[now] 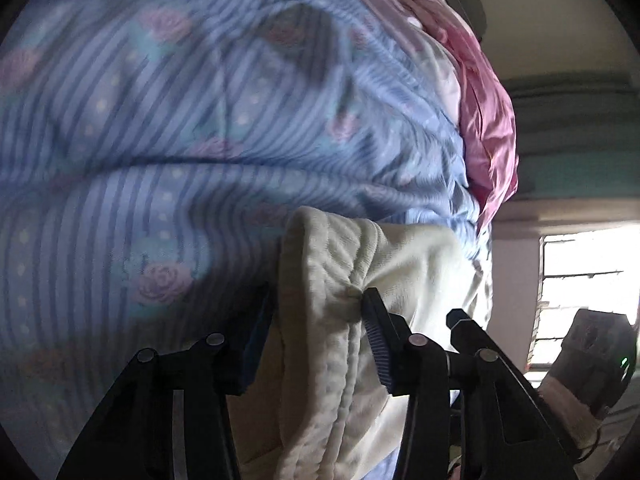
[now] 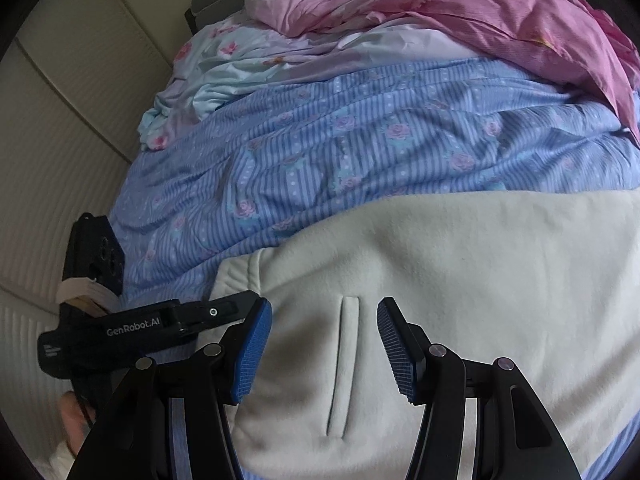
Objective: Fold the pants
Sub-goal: 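Close the left gripper on the trouser waistband and lift it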
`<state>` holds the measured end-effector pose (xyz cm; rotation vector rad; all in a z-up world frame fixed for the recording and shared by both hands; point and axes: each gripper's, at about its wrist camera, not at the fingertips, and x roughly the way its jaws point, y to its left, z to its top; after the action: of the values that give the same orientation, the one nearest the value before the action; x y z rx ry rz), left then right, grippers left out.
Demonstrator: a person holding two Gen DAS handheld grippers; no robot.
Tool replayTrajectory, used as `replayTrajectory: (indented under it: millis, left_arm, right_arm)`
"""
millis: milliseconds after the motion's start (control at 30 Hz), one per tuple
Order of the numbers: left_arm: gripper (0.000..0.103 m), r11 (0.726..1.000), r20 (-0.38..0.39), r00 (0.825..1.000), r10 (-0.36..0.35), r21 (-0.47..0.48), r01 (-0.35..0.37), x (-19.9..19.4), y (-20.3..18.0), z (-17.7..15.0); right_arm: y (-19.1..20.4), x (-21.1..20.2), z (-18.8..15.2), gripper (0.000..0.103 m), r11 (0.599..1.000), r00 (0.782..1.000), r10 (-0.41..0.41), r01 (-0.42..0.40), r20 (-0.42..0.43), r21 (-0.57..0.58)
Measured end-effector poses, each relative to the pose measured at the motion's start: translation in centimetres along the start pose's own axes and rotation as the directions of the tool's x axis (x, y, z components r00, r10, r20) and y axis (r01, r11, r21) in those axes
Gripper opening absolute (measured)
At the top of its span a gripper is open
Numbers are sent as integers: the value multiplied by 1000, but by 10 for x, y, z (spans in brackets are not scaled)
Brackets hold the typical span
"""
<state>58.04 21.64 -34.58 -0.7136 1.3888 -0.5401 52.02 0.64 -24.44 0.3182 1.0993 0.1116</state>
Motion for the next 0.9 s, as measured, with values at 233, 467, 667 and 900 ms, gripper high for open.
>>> replayTrajectory:
  millis: [233, 467, 667, 900]
  left_arm:
    - [34, 999, 6, 999, 34, -36, -33, 12, -5, 4]
    - [10, 996, 147, 986, -81, 48, 74, -50, -42, -31]
    - [9, 997, 221, 975, -5, 81, -13, -83, -57, -74]
    - [8, 981, 259, 958, 123, 114, -157, -94, -38, -81]
  right_arm:
    - [-2, 13, 1, 57, 1000, 1000, 1, -1, -23, 8]
    - [-2, 2, -5, 57, 1000, 1000, 8, -8, -15, 2]
    - [18, -28, -15, 57, 997, 997, 67, -66, 37, -45]
    - [54, -8, -24, 56, 985, 996, 85, -85, -6, -147]
